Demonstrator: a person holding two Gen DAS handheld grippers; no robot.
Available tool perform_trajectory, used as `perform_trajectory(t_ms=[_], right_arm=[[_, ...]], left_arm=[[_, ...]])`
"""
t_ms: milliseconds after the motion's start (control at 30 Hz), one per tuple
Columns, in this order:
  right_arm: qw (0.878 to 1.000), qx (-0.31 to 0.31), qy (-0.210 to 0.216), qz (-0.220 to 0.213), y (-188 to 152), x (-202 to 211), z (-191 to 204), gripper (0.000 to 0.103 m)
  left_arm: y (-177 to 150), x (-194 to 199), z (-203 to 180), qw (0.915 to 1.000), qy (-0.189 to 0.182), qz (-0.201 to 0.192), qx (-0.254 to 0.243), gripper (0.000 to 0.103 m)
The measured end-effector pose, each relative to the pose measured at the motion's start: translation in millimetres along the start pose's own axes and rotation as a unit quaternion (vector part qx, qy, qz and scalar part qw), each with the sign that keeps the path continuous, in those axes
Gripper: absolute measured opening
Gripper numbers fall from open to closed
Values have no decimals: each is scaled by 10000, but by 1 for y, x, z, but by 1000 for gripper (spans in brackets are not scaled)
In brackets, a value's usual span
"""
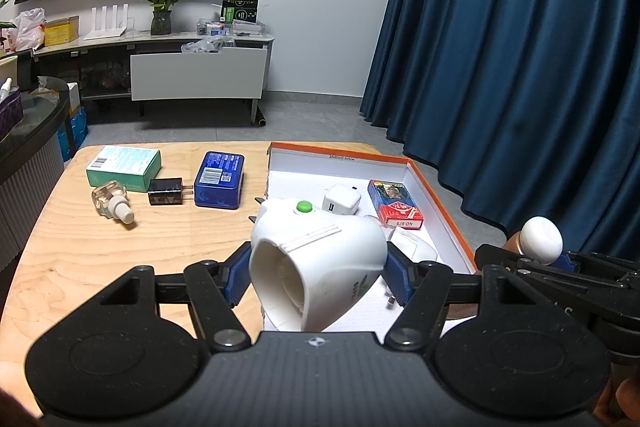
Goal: Organize rigid objects
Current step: 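Hold the plug-in diffuser and bronze bottle above the lid with both grippers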
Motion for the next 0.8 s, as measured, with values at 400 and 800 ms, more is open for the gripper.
perform_trajectory(t_ms=[400, 800], right_arm=[[10000, 0, 2, 1, 0, -1, 1, 44], [10000, 6, 0, 23, -1, -1, 2, 44]], left_arm=[[0, 0, 0, 10000, -3, 2, -6, 68], [-1, 0, -1, 10000, -2, 11, -15, 68]])
Point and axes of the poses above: each gripper's, at about its wrist camera, not at the fingertips, and x roughly against the way its jaws point, z to its left, y to its top, the point moved 9 cm from there along -x, roughly the way its jaws point, and after that the axes turned 11 degrees about y, right-handed, at the moved point
